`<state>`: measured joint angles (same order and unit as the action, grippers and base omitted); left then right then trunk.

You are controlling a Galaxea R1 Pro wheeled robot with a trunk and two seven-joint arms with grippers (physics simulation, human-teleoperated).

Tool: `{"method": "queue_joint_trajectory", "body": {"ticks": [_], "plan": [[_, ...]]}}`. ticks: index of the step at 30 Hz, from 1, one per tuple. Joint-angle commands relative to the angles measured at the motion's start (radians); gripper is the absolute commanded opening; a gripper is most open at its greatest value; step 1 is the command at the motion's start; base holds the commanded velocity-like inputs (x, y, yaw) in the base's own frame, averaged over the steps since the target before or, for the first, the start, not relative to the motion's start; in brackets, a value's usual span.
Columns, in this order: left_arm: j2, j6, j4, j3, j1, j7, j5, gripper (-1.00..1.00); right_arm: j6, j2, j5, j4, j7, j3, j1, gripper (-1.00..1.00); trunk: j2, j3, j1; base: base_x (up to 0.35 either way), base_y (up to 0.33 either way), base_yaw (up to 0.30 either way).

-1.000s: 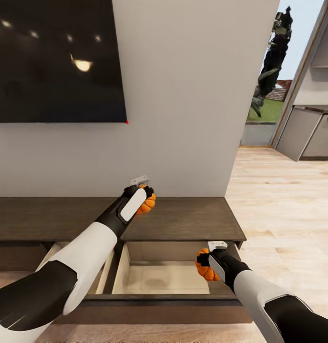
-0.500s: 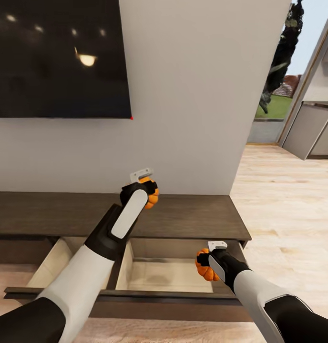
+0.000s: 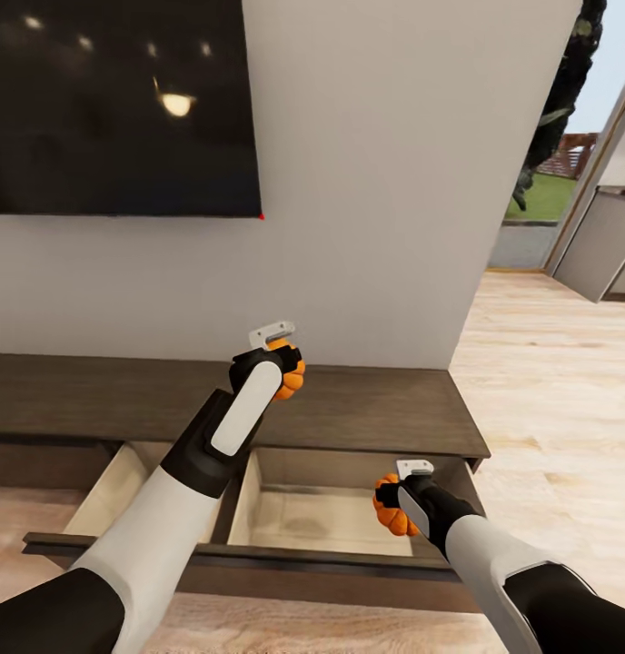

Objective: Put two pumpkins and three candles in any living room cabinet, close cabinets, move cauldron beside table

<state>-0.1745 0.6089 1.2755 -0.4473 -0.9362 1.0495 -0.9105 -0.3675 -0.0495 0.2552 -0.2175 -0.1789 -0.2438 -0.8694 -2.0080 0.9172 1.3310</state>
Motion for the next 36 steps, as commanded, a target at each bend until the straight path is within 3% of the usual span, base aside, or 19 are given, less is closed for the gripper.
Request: {"method": "queue_joint_trajectory", "body": {"ticks": [1,18,36], "plan": [[0.000,0.006,0.001,-0.001,-0.001,0.009,-0.003,-1.00,-0.005,0.000,0.010,-0.002,-0.008,-0.009,0.000,-1.00,0.000,0.002,0.000,0.000,0.000,0.087],[0.000,0.006,0.002,-0.016,-0.001,0.009,-0.002,-1.00,-0.012,0.035,0.021,0.001,-0.036,0.016,0.000,-1.00,0.000,0.028,0.000,0.000,0.000,0.081],[0.000,0.007,0.002,-0.017,-0.001,0.009,-0.002,-1.00,-0.013,0.033,0.022,0.000,-0.035,0.017,0.000,-1.00,0.000,0.037,0.000,0.000,0.000,0.017]]}}
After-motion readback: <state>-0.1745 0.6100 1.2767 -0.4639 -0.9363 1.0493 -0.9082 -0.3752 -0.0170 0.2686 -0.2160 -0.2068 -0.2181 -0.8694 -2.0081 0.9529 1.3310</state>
